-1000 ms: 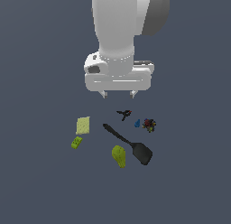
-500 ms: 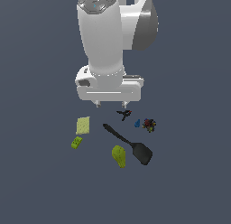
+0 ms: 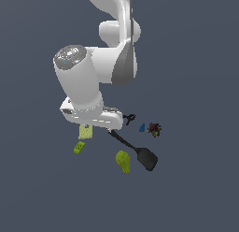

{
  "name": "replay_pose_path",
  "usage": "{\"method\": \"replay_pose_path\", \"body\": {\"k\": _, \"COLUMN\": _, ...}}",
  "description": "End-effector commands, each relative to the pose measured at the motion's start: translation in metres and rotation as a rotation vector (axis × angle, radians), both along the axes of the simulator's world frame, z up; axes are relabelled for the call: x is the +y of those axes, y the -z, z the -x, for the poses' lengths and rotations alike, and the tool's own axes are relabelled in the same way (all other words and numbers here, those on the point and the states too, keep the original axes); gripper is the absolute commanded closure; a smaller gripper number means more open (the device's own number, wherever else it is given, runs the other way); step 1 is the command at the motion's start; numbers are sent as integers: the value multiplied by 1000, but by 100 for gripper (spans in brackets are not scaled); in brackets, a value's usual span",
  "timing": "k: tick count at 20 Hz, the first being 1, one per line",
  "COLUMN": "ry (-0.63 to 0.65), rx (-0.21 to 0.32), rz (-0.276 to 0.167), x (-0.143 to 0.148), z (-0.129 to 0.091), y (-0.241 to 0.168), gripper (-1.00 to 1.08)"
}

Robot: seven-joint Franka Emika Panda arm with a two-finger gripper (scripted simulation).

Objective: Pick up a designated object from a clutter of objects.

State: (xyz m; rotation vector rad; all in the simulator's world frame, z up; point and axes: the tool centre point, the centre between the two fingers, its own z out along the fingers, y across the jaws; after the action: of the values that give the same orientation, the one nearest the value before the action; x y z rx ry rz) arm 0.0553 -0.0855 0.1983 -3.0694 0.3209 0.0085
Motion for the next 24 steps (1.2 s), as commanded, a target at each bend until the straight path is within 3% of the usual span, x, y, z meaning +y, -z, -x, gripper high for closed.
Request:
{"method": "replay_pose_path", "body": {"k": 1, "ry": 39, "rx": 0, "rz": 6, "x": -23, "z": -5, "y": 26, "gripper": -92}}
{"method": "replay_pose_path", "body": {"k": 12, "ry": 157, "rx": 4, "rz": 43, "x": -100, "z": -6, "y": 113, "gripper": -92}}
{"method": "replay_pose_path", "body": {"k": 24, "ry": 183, "rx": 7, "rz": 55, "x": -119, "z": -2, "y": 136, "gripper": -92}}
